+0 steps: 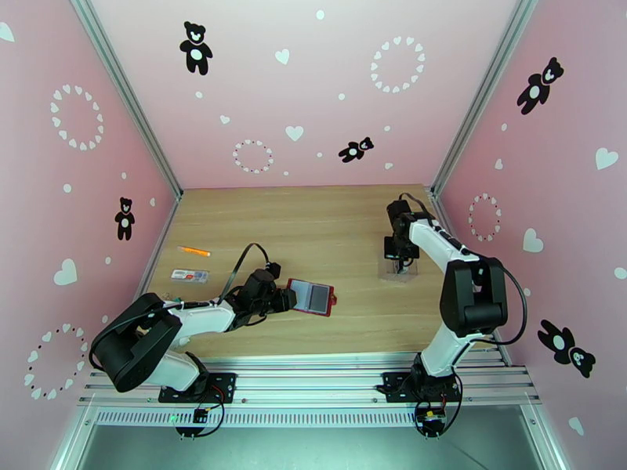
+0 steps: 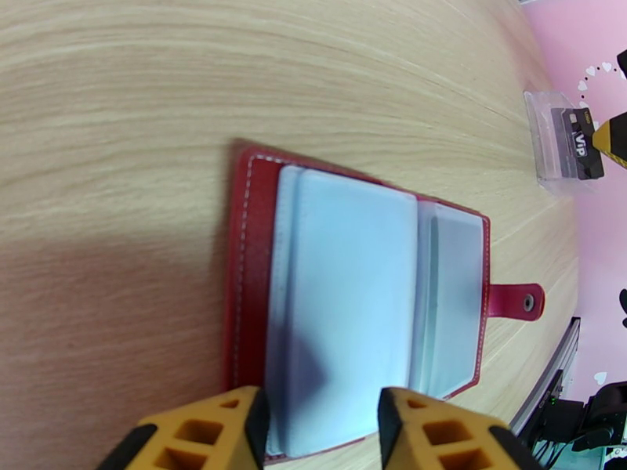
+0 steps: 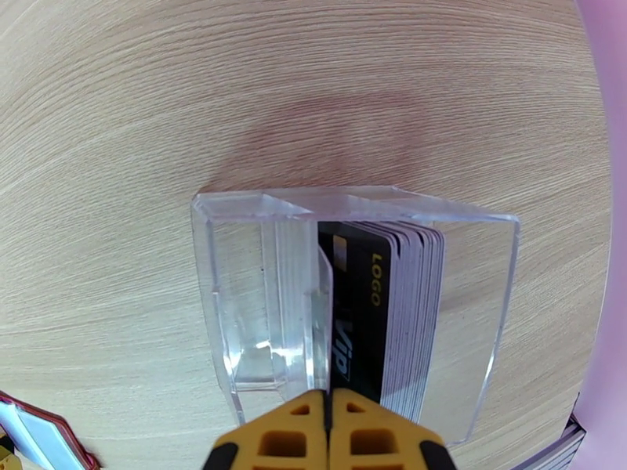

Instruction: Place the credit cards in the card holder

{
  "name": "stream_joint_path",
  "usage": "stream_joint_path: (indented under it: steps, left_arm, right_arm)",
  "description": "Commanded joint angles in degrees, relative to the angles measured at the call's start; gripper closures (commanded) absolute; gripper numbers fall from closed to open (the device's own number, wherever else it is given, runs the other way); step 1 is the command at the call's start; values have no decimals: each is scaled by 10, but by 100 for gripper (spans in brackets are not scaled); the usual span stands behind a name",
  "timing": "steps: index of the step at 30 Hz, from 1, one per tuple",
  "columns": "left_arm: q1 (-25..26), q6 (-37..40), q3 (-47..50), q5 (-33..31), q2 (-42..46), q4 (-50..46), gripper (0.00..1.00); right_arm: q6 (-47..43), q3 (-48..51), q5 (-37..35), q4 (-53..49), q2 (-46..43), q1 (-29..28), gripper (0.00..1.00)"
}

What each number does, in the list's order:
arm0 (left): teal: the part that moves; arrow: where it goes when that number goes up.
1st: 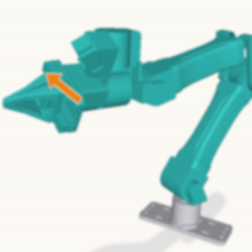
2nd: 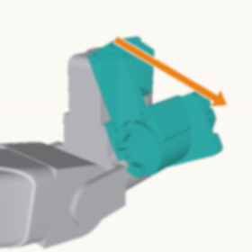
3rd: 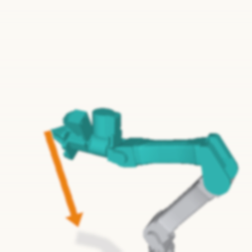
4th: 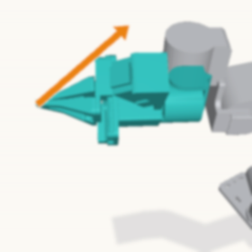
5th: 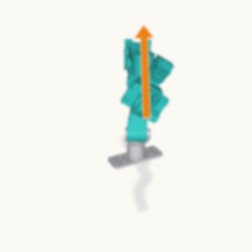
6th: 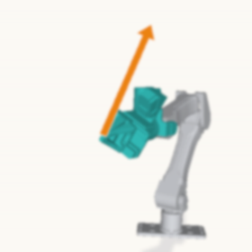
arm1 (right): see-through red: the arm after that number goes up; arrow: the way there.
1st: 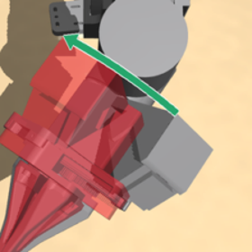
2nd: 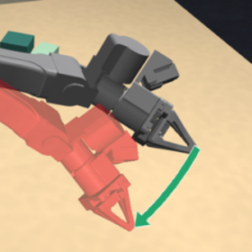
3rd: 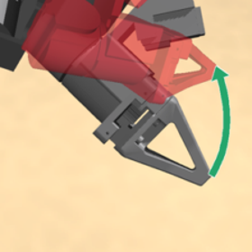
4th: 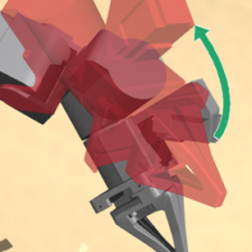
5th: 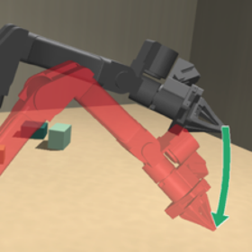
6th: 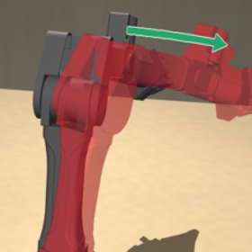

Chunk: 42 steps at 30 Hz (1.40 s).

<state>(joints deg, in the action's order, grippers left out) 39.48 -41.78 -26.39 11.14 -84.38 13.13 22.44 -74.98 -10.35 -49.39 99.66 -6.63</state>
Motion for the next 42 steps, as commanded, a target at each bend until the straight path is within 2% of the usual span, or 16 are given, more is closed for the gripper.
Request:
stream_joint_path:
  steps: [1, 12, 15, 18, 22, 26, 31, 36, 42]
  left_arm:
    - [-6, 2, 13, -3, -17, -17, 57]
    - [-7, -1, 17, -5, -9, -17, 57]
    - [-7, -3, 14, -6, 0, -27, 57]
    - [-6, -10, 19, -12, 26, -40, 57]
    - [-7, -14, 25, -19, 68, -65, 57]
    - [-8, -9, 2, -32, 80, -103, 56]
    - [-10, -5, -27, -39, 66, -121, 56]
    - [-19, 1, -52, -23, 7, -109, 57]
    - [-19, -17, -39, -13, -25, -73, 59]
  right_arm:
    - [7, -7, 6, -16, -31, -1, 100]
    - [47, 15, 65, -26, -112, -1, 100]
    - [60, 40, 125, -10, -151, -6, 100]
    - [81, 84, 219, 27, -196, -23, 100]
    - [139, 149, 270, 91, -253, -93, 100]
    - [223, 209, 269, 177, -275, -209, 100]
    - [292, 250, 234, 259, -246, -311, 100]
    - [328, 257, 193, 300, -200, -372, 100]
    - [342, 253, 190, 333, -135, -390, 100]
